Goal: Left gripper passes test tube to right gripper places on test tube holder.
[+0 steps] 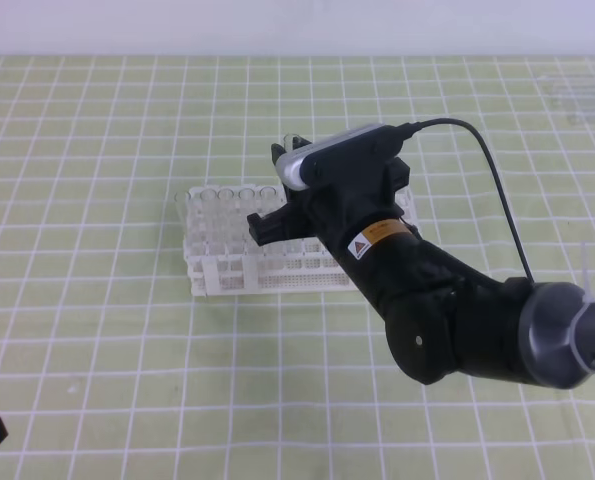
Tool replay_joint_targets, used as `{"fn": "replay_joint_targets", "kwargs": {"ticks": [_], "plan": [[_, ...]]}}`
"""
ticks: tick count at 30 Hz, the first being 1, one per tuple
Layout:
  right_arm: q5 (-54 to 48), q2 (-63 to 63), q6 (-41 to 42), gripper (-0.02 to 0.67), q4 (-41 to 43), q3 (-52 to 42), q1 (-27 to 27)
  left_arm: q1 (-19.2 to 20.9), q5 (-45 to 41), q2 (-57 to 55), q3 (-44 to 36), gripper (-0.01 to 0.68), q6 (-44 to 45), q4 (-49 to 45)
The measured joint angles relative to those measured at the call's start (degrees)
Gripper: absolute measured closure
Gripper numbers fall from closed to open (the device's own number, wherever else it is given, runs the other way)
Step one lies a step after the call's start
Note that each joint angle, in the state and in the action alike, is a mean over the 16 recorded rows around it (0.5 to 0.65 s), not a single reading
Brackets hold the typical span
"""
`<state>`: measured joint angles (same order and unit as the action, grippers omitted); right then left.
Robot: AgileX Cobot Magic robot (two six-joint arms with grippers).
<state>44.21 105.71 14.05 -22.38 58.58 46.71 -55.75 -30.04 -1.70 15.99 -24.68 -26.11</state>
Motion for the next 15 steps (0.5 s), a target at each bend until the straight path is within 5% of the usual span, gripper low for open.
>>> {"fn": "replay_joint_targets", "kwargs": {"ticks": [15], "plan": [[-2.45, 0.0, -0.06, 0.526, -0.07, -0.01, -0.27, -0.02, -0.2, 0.18, 0.02, 0.676, 0.02, 0.08]]}}
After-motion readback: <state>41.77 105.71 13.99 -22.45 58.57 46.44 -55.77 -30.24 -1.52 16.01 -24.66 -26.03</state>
